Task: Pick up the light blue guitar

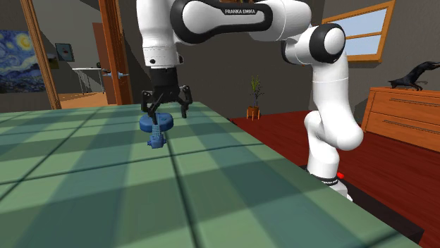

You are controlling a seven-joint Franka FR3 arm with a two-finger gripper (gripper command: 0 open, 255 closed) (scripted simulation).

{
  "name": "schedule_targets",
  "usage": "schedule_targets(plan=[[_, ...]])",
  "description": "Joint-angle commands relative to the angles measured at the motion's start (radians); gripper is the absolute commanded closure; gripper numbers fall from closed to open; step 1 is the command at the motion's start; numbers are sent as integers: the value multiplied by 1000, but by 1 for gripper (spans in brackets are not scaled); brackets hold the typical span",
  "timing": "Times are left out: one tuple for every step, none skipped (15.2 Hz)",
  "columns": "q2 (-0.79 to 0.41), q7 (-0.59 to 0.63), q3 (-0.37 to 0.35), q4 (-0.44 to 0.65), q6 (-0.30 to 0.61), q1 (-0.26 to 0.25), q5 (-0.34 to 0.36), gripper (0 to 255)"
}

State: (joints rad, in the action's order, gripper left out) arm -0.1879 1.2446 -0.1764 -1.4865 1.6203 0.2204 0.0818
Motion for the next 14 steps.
schedule_targets(plan=[[-78,77,17,103,-19,4,10,0],[-112,111,27,150,-29,6,13,0],[-146,144,37,198,-40,8,15,0],[-180,176,48,248,-52,11,16,0],[-185,180,50,255,-53,12,16,0],[-181,181,50,236,-38,13,16,0],[-177,182,50,216,-22,13,15,0],[-174,182,50,198,-7,14,15,0],[-171,183,50,181,7,15,14,0],[-169,184,50,164,22,16,14,0],[-167,184,50,147,37,16,14,0],[-164,186,50,122,59,17,14,0],[-164,186,50,122,59,17,14,0],[-164,186,50,122,59,17,14,0]])
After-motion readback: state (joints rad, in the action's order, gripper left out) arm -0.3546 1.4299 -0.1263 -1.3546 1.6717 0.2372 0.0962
